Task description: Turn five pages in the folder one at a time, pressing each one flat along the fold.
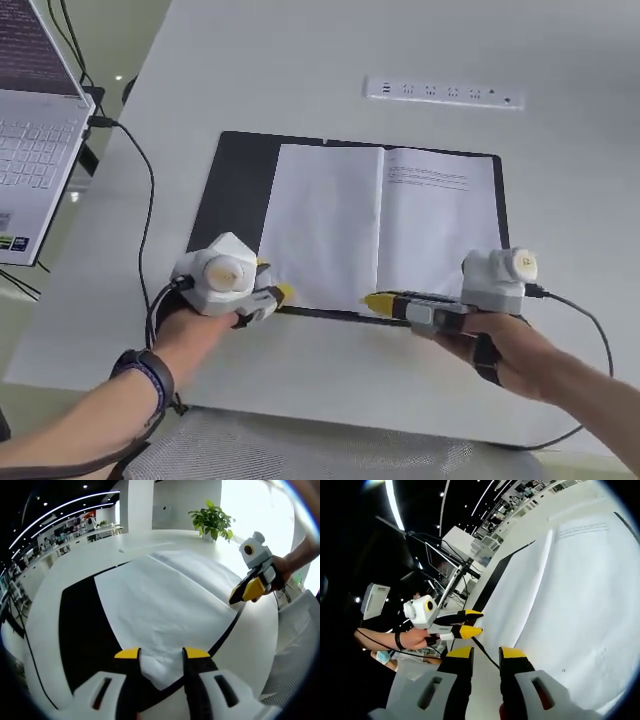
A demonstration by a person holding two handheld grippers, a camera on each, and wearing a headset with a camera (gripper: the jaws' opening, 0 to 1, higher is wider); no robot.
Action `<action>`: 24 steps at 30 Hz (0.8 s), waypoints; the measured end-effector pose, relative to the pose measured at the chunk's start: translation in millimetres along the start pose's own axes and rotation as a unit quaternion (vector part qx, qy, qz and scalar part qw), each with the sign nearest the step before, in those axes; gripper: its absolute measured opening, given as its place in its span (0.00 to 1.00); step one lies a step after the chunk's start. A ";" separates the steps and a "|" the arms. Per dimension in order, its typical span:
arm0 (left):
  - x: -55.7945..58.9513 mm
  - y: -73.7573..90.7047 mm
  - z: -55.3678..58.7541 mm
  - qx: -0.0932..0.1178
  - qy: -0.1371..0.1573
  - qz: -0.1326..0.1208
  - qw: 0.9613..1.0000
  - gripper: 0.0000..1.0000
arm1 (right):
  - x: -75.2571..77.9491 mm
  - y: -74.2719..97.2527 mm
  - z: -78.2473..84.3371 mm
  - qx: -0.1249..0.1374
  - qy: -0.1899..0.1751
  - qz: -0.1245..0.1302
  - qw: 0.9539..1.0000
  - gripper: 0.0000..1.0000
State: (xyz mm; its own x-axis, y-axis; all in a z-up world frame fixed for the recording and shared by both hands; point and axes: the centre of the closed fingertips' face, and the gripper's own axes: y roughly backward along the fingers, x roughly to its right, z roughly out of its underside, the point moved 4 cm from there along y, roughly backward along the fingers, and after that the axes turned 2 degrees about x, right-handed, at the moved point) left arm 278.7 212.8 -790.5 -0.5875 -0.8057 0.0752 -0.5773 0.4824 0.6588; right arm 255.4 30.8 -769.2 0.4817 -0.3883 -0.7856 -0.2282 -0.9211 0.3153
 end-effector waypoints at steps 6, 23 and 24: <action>2.4 0.6 -1.3 -0.008 0.008 0.013 1.000 0.36 | 0.7 20.0 -13.1 0.030 0.023 0.028 0.999 0.23; 3.3 25.0 -44.0 0.024 -0.023 0.031 0.999 0.52 | -11.6 101.8 -65.0 0.067 0.163 0.138 0.975 0.41; 2.9 28.0 -48.8 0.029 -0.026 0.031 0.999 0.53 | -11.8 105.0 -66.2 0.065 0.170 0.142 0.973 0.42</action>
State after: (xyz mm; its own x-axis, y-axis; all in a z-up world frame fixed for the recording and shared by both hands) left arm 288.5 207.2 -735.4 -0.6512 -0.7552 0.0750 -0.5698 0.5518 0.6089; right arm 281.8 -63.2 -691.6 0.6311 -0.6331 -0.4482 -0.4865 -0.7731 0.4070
